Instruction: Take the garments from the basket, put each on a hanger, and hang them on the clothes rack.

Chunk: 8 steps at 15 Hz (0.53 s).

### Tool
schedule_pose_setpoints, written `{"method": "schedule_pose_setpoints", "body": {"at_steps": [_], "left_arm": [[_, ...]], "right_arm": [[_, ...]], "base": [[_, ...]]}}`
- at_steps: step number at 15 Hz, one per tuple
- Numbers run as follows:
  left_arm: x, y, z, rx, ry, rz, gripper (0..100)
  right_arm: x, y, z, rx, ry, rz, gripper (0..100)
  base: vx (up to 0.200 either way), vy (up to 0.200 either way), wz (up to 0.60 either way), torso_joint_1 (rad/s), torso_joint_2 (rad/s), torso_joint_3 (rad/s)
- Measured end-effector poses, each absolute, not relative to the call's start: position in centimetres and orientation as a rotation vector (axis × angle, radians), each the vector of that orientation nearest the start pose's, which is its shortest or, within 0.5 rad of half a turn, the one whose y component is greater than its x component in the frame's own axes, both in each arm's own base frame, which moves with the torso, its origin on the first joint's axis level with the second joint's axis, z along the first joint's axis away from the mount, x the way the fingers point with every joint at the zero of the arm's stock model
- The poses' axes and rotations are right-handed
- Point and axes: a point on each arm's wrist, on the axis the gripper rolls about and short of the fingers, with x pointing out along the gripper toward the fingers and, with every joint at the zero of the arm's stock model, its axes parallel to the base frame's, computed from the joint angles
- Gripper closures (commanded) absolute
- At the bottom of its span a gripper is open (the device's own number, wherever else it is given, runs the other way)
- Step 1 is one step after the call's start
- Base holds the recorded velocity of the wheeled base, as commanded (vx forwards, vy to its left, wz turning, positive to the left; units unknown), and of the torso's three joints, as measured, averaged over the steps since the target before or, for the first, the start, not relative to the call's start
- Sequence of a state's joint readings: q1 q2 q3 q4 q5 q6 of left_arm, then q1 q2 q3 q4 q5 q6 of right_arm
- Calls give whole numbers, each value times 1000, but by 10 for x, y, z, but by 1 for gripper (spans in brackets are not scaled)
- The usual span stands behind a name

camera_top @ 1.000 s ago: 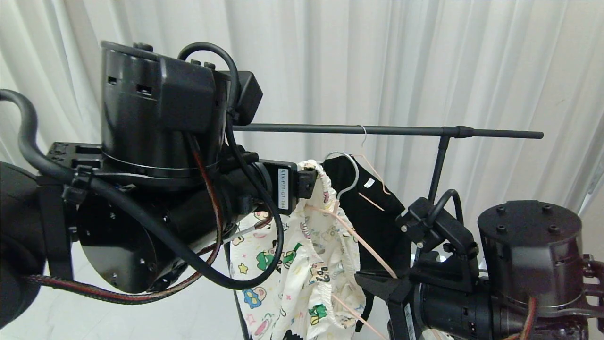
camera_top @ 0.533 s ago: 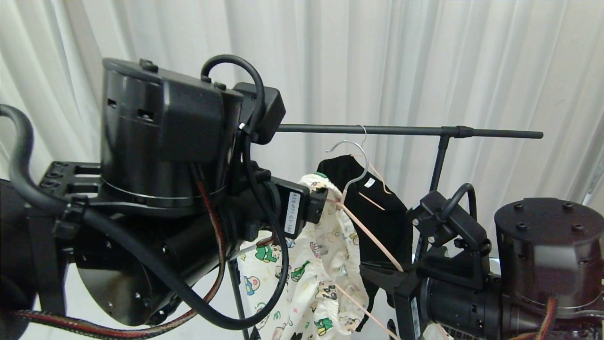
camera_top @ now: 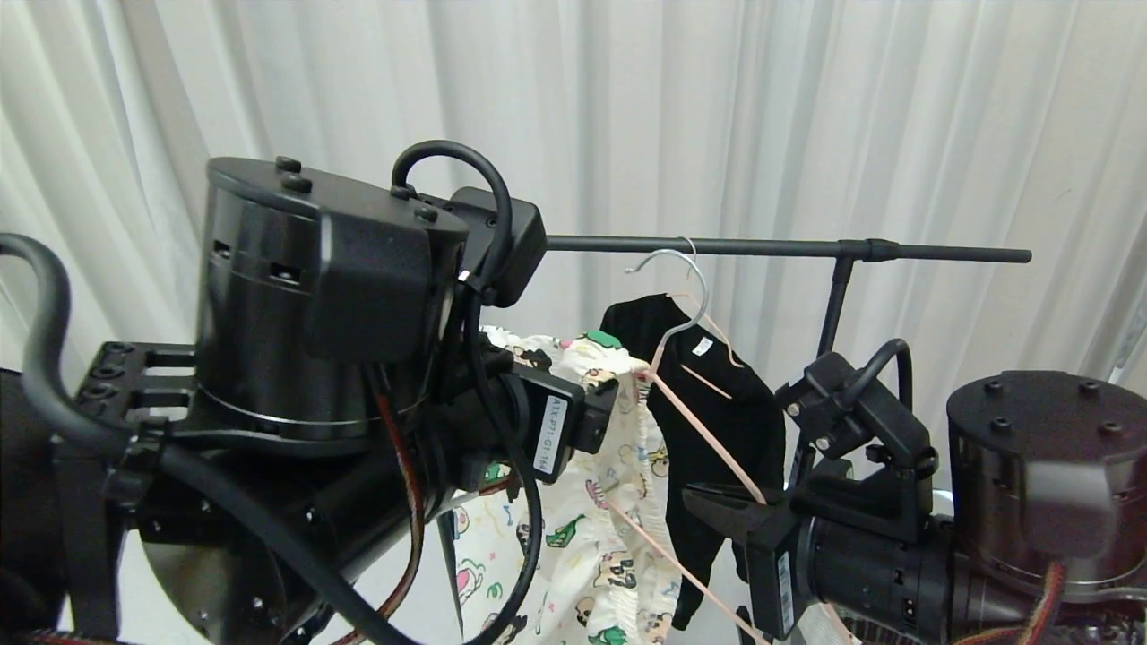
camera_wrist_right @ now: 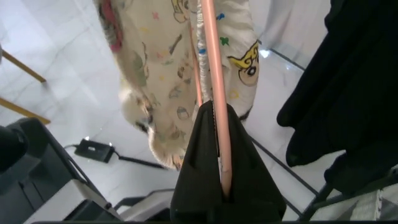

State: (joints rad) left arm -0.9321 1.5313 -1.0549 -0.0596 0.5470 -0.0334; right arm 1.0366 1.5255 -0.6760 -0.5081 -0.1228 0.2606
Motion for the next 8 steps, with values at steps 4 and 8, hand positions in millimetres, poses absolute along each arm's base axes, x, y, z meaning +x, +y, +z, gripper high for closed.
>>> {"method": "schedule_pose_setpoints", "body": {"at_steps": [4,8], "left_arm": [[163,-211,235,282,343,-396,0],[155,-206,221,317,376,-404,0]], "right_arm": [[134,218,186,58,395,851,100],[140,215,190,82,365,830,100]], "base": [[0,0,0,0,0,0],[0,0,0,0,0,0]]}}
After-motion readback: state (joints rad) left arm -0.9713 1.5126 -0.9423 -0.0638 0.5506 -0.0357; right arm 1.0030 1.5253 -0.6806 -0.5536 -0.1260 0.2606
